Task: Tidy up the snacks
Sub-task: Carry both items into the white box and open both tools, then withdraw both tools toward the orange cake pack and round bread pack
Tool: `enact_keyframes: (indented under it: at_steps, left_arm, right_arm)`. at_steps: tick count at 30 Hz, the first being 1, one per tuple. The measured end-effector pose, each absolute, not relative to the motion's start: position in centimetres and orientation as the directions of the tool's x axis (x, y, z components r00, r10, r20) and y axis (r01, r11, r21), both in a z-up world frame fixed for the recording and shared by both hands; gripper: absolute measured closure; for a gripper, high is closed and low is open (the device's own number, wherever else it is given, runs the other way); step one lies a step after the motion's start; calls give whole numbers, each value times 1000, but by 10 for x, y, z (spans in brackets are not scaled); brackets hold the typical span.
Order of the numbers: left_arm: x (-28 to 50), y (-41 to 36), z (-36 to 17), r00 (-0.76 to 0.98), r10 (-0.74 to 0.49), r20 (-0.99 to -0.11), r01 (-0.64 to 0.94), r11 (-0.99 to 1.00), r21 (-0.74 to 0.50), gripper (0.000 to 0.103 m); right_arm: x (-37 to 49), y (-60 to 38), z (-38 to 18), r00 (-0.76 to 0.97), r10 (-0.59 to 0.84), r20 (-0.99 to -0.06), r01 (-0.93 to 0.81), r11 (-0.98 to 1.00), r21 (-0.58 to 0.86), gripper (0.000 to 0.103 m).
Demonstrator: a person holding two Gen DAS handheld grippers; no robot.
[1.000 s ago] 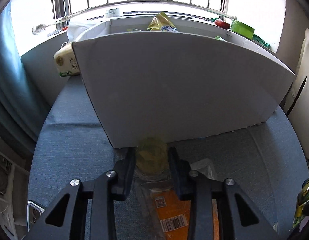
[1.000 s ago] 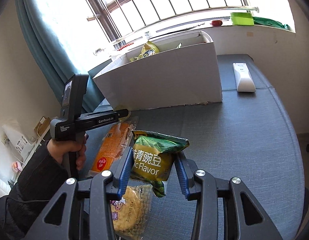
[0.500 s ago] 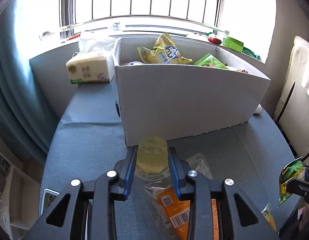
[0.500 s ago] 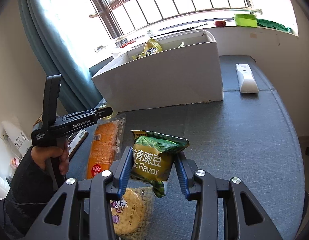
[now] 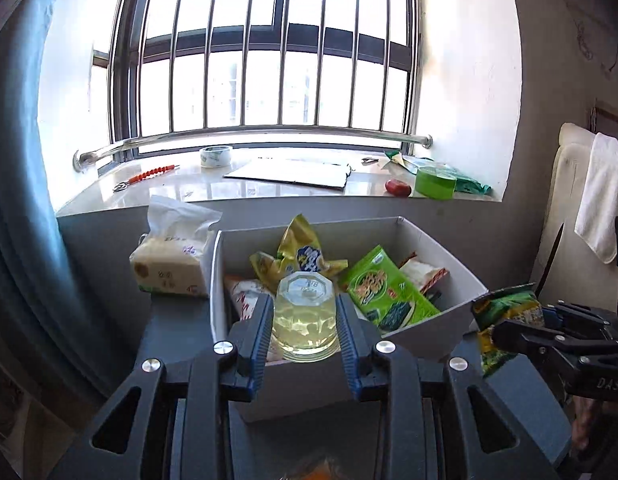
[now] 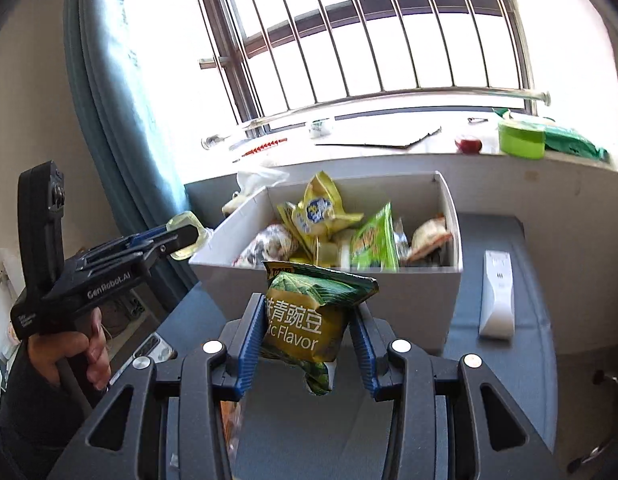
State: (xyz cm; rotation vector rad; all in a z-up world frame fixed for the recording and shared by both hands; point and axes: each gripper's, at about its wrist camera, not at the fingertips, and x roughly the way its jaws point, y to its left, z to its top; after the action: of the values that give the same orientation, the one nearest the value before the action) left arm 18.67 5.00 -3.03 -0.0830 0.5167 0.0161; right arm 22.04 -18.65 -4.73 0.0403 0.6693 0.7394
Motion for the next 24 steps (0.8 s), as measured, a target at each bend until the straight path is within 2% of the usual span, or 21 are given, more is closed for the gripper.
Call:
enact_keyframes:
  at_steps: [7,8,9,10,11,12,15,24]
  left_arm:
    - [259,48,-27,833,-2,-554,-36,998,-58,67]
    - [265,49,-30,823,-8,-568,-34,997,-63,65]
    - [270,52,-32,817,-2,-577,-43,997,-65,60]
    - [271,54,-34,807,13,-590,-62,996,-63,32]
    - [271,57,-35,799,16,-601,-75,994,-73,0]
    - [265,61,-36,806,0,-591,-74,992,-101,0]
    - [251,71,-38,816,-59,-575,-49,984,-171,0]
    - [207,65,-28,832,-73,-550,-13,988,-151,0]
  right_arm:
    - [303,-145,-28,529,626,-574,-581,760,293,57]
    - [313,-141,-29,528,622,-578,-574,763,297,57]
    - [322,-138,-31,522,622,-583,-568,764,306,52]
    - [330,-135,-32,517,617,-594,-558,768,313,29]
    - [336,-134,-34,517,605,-605,-544,778,314,14]
    - [338,-136,-34,527,598,-604,-532,786,315,0]
    - [332,-149,-32,576,587,-569,-514,801,307,0]
    - [301,-172,-21,577,618,-535,-531,781,329,0]
